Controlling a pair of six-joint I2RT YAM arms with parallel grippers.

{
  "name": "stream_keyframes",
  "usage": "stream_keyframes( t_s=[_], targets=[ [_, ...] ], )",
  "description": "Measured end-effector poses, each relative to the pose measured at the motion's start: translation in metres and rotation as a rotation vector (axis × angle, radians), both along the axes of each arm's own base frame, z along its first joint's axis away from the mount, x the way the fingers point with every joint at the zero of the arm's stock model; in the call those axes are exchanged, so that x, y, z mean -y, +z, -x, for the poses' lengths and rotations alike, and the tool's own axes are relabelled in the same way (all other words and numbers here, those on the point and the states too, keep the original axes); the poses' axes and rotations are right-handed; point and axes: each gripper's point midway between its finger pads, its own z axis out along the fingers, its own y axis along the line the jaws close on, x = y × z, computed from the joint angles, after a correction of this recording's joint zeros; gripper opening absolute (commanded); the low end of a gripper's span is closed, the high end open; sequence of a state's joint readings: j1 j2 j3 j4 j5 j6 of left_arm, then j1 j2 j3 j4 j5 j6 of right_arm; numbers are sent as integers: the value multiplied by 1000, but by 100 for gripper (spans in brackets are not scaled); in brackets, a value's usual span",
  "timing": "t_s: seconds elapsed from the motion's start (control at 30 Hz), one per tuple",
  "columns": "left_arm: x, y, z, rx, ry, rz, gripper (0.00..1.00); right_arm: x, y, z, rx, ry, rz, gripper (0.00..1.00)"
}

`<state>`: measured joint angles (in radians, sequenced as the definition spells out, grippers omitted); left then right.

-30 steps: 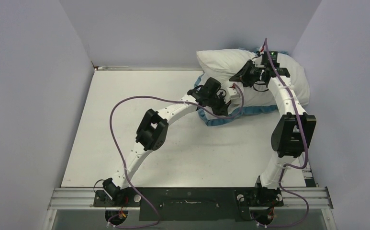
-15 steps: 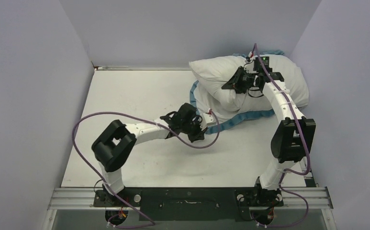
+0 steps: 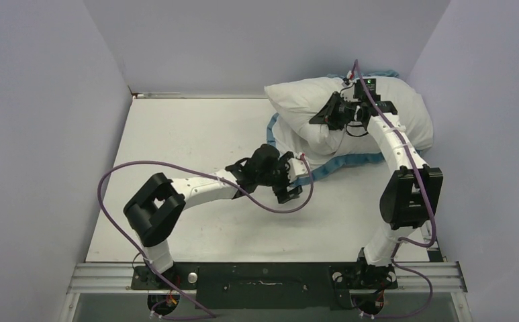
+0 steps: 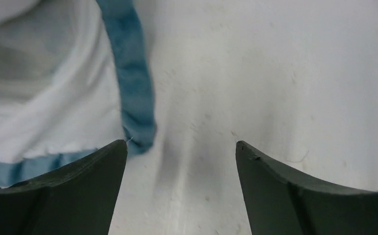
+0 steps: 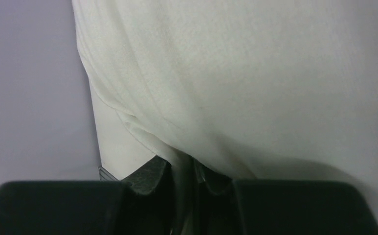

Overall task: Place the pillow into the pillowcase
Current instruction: Stuff the pillow into the pillowcase.

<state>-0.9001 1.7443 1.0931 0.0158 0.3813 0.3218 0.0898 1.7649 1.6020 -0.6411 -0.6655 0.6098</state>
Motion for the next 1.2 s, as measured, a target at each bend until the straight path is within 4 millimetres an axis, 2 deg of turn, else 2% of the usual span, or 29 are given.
stream_keyframes(
  t_s=[0.1,0.17,0.37,0.5,0.53,0.57,0.7,0.87,1.07,1.2],
  targets=[
    [23,22,-31,96,27,91,95,7,12,-4,7,-32,-49,5],
    [36,29,-51,152,51,148,97,10,24,-7,22,-58,-88,5],
    [64,10,-99,248,96,159,97,13,51,-14,68,-100,-160,5],
    [84,8,-127,283,118,172,97,14,55,-15,62,-112,-185,5],
    [90,10,-134,293,123,181,100,14,56,-15,58,-114,-191,5],
    [95,14,-139,302,128,193,97,13,56,-15,55,-115,-194,5],
    [109,25,-155,319,127,228,96,13,58,-16,59,-117,-203,5],
    [126,23,-158,282,52,240,99,22,61,-21,74,-143,-206,5],
    [138,31,-146,174,-68,220,57,43,73,-29,87,-197,-229,5],
    [144,35,-135,105,-109,208,5,49,82,-31,96,-207,-255,5]
  ],
)
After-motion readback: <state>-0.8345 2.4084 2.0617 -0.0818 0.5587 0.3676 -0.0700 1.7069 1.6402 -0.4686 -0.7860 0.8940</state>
